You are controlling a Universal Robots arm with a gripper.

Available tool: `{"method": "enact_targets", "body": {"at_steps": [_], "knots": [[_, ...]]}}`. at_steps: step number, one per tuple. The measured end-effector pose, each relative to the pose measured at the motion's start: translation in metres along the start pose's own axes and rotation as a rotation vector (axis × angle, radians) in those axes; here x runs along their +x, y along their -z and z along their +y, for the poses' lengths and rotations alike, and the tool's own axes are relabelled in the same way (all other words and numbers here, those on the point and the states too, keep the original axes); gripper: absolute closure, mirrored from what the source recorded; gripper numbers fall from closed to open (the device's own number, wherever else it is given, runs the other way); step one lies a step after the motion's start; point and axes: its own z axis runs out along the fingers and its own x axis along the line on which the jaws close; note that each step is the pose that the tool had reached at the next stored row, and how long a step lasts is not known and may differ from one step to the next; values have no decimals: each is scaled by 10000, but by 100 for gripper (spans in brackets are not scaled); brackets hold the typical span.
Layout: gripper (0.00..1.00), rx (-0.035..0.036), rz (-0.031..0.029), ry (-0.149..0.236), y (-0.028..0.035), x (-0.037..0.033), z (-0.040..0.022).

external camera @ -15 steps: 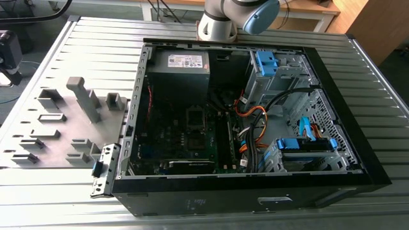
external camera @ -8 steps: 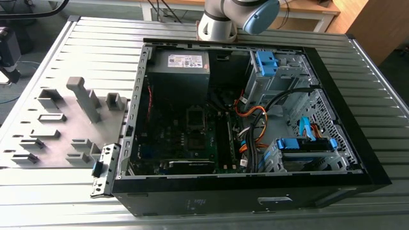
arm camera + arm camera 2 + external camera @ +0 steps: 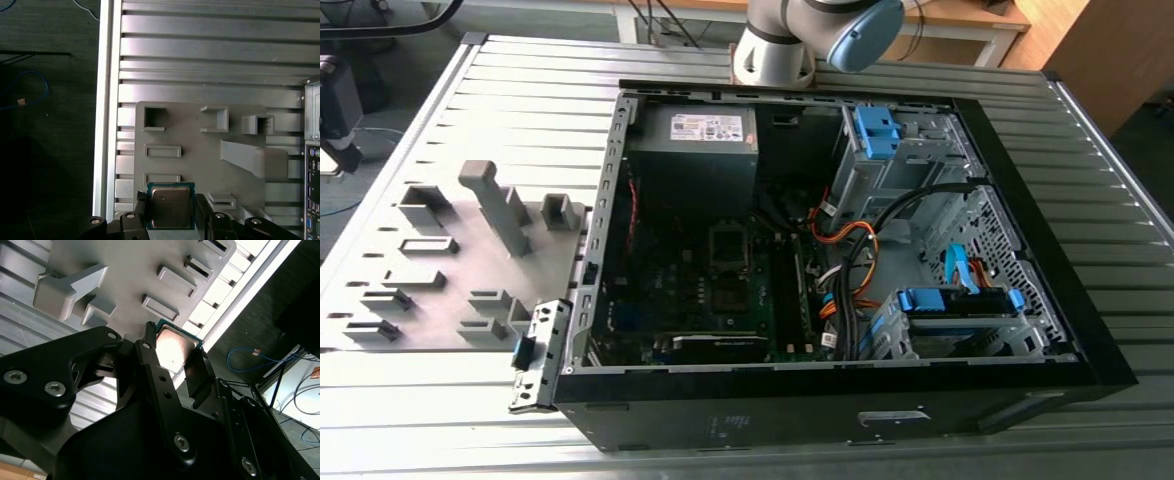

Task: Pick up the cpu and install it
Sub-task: 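Pick up the cpu and move it towards the insertion slot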

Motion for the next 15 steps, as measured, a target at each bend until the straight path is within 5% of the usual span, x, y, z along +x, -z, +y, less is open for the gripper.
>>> {"method": "enact_targets", "body": {"at_steps": [15], "knots": [[53,-2,-2,-1,40,-1,2]]}}
